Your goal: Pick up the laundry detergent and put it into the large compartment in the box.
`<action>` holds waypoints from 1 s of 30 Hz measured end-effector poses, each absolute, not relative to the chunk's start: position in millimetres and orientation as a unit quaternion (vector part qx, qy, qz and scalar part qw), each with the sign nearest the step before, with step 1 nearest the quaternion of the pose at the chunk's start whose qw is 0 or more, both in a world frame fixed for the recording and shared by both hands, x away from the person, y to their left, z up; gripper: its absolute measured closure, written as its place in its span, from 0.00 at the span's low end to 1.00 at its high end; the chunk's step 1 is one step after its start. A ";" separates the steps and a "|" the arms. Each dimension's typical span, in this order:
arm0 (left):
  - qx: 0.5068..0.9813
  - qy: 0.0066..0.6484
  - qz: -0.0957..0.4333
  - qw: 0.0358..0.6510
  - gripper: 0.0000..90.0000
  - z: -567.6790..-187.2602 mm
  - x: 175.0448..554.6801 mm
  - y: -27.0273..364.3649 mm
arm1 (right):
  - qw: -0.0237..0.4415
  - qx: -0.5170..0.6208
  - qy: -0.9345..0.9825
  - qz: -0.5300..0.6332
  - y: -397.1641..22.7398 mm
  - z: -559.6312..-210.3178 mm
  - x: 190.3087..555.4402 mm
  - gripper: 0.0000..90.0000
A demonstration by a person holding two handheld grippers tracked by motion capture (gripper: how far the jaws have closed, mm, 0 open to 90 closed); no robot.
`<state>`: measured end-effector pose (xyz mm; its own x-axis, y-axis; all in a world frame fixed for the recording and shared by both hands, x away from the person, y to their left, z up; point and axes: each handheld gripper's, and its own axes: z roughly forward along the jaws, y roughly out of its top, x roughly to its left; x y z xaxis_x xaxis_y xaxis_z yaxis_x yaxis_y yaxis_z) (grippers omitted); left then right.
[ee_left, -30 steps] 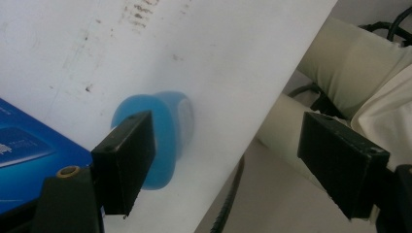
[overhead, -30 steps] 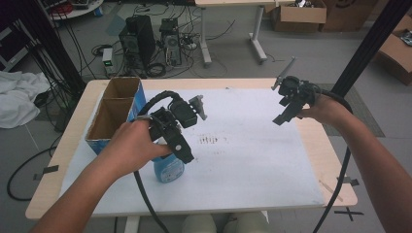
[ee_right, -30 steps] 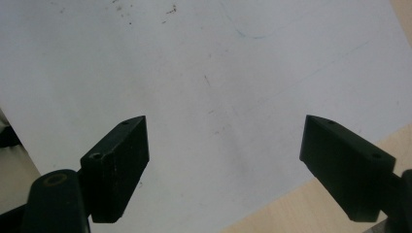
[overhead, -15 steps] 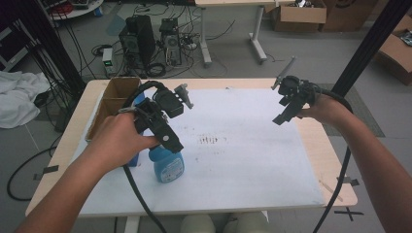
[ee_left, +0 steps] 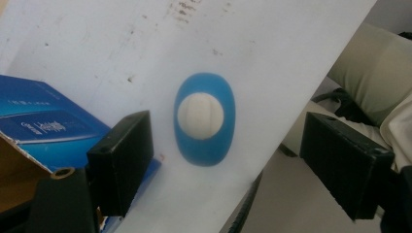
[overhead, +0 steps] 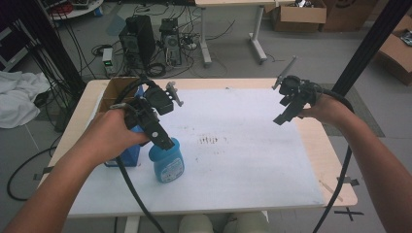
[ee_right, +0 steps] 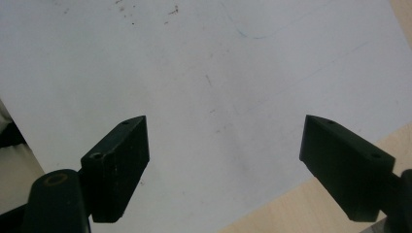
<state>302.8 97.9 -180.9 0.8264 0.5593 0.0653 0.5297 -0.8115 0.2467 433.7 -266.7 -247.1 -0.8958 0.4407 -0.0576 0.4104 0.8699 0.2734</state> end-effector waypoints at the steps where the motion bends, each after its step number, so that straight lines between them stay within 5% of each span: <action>1: 0.949 0.287 0.067 0.110 0.22 -180.9 302.8 97.9 | 0.058 0.221 0.965 0.128 -267.0 -247.2 434.2 0.20; 30: 0.953 0.283 0.042 0.099 0.20 -218.1 327.5 107.7 | 0.059 0.226 0.965 0.120 -271.1 -251.7 438.0 0.21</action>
<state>327.5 107.7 -218.1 0.8362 0.5479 0.0240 0.5312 -0.8201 0.2129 438.0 -271.1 -251.7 -0.8907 0.4507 -0.0598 0.4222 0.8688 0.2588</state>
